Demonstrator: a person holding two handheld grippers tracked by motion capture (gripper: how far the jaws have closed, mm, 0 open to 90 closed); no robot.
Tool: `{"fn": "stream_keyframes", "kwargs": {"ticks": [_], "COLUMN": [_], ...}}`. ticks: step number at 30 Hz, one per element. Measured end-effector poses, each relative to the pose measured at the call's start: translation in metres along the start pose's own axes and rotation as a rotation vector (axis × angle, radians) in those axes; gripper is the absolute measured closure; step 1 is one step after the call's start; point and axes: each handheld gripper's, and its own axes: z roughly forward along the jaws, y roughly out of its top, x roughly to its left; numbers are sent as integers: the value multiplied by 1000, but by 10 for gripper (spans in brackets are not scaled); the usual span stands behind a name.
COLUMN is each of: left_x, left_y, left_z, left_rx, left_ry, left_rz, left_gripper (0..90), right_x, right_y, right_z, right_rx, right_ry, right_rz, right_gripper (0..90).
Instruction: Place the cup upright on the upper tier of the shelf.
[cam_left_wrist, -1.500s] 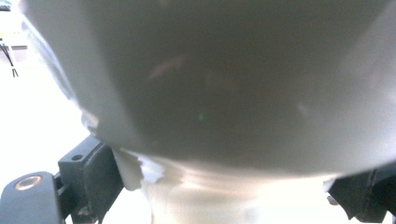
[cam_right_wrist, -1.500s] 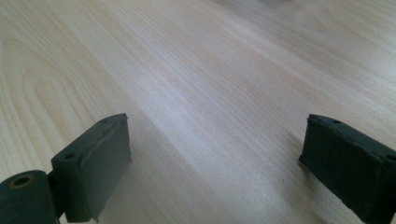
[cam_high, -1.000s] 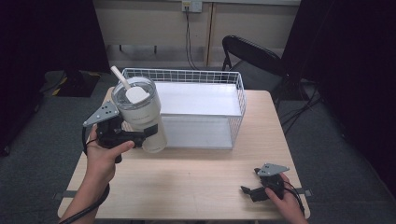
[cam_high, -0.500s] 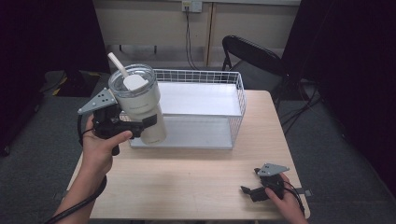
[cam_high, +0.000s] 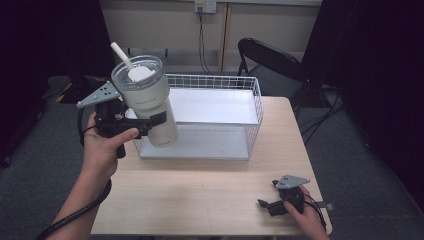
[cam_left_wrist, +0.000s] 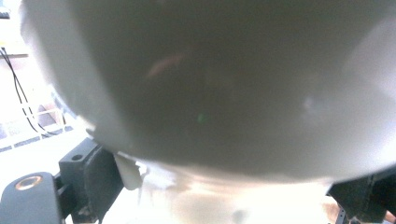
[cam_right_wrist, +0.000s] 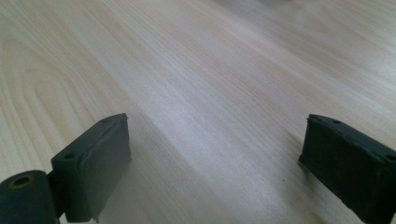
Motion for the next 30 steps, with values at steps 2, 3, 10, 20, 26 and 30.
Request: {"fn": "stream_keyframes", "kwargs": {"ticks": [2,3,10,20,26,30], "left_x": [0,1,2,3,6,7], "left_y": [3,4,13,25,29,32], "left_z": [0,0,4,9,12,13], "left_rx": [0,0,-9,-10,-6,-9], "left_ry": [1,0,5,13,25,32], "left_rz": [4,5,-2,0,-1,1], "left_gripper": [100,100,100,100,100,100], "right_x": [0,0,0,0,0,0], "right_y": [0,0,0,0,0,0], "right_z": [0,0,0,0,0,0], "right_rx": [0,0,0,0,0,0], "right_ry": [0,0,0,0,0,0], "right_rz": [0,0,0,0,0,0], "right_gripper": [76,76,76,76,76,76]}}
